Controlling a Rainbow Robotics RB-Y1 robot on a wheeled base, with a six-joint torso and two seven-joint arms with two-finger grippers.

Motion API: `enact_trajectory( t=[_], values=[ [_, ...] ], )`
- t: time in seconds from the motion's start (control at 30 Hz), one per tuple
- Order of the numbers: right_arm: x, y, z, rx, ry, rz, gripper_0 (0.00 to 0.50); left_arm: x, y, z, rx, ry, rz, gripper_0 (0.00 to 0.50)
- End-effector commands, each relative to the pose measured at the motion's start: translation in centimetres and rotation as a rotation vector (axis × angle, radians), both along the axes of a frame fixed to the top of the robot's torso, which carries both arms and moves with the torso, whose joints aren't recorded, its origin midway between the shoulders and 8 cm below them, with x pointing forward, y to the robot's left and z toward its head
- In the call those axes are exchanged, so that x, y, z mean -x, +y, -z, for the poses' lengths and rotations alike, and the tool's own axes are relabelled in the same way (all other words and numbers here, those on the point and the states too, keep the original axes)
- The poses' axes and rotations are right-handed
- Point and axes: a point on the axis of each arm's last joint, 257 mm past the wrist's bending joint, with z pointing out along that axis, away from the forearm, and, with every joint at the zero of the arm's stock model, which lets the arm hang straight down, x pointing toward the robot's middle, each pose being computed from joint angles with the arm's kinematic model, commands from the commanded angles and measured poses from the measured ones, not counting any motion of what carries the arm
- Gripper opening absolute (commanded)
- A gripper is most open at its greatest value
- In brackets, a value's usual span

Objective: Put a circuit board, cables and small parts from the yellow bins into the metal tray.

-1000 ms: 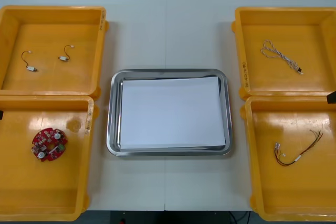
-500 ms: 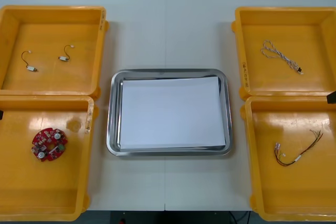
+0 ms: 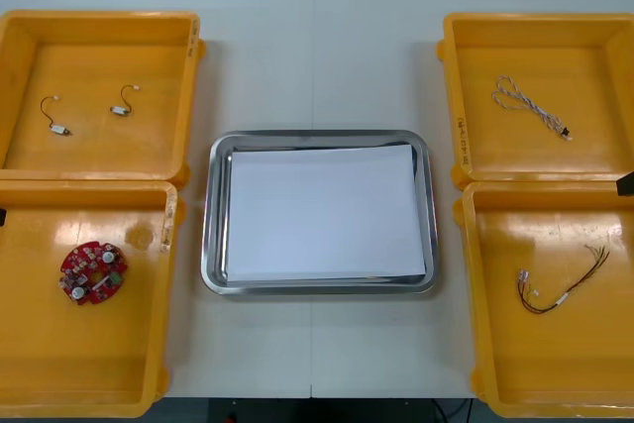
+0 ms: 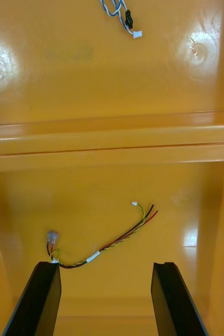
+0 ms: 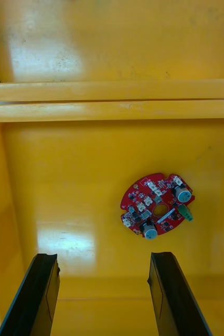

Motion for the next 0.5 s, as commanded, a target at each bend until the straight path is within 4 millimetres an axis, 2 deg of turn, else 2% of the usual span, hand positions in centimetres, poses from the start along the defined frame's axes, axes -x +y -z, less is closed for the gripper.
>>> enact_trajectory(
  t=[0.03, 0.5],
  values=[
    [0.18, -1.53, -1.18, 0.059, -0.01, -0.002, 0.5, -0.62, -0.87, -1.32, -0.023, -0.041, 0.052, 0.5],
    [0.18, -1.53, -1.18, 0.059, -0.01, -0.002, 0.5, -0.62, -0.87, -1.32, -0.023, -0.041, 0.052, 0.5]
  ],
)
